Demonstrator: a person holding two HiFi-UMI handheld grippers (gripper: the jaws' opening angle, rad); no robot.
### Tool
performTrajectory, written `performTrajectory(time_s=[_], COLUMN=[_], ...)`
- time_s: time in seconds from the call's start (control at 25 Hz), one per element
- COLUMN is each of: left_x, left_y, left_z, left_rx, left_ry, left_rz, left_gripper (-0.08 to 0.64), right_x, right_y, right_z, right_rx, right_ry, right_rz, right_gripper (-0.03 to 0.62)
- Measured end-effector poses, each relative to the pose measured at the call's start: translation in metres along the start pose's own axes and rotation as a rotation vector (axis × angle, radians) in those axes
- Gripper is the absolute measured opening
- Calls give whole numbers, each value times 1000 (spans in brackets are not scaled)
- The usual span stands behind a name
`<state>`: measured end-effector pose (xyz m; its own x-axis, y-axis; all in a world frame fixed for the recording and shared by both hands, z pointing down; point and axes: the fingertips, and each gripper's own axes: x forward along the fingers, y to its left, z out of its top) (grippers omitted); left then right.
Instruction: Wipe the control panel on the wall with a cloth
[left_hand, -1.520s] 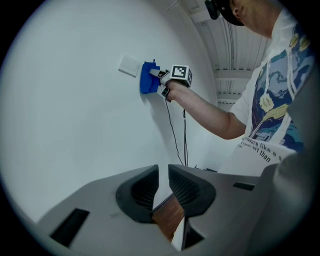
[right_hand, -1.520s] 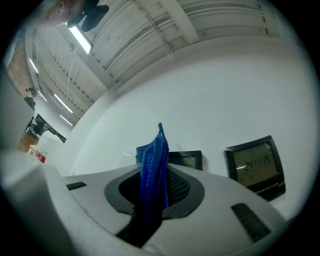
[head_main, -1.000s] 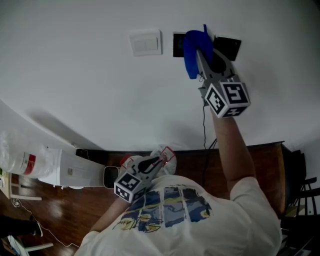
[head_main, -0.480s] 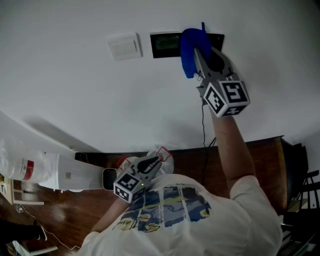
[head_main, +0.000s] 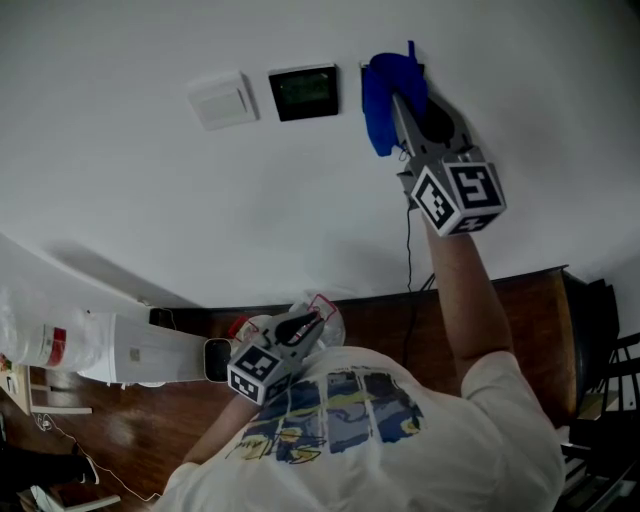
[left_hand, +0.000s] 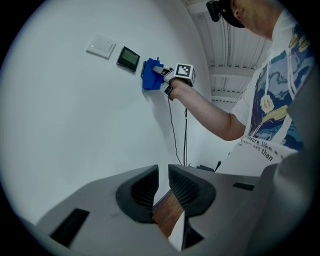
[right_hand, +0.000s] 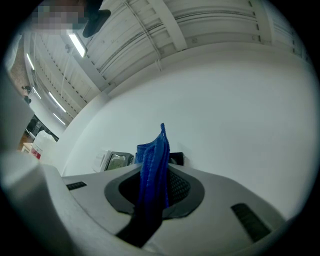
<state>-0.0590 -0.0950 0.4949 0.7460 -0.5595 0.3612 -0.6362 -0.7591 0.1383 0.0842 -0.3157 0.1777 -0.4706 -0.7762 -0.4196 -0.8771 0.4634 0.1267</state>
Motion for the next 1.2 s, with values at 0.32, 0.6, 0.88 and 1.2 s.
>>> performTrajectory(time_s=[0.32,0.6,0.88,1.2], left_x=[23,36,42,30], left_y=[-10,-17,-23,-17], left_z=[7,13,16,11], left_rx=[10,13,13,-1], left_ry=[0,-7,-4,-3], left_rz=[-13,-12,-13,-11], left_gripper=[61,61,60,61], right_x=[-18,-33,-37,-47], right_y=[-36,-69,-85,-53], right_z=[0,-1,-8,21], right_rx=[-22,-30,-23,-50], right_ry=[13,29,53,-8], right_rz=[-29,-74,-91,-60], right_gripper=[94,94,94,94])
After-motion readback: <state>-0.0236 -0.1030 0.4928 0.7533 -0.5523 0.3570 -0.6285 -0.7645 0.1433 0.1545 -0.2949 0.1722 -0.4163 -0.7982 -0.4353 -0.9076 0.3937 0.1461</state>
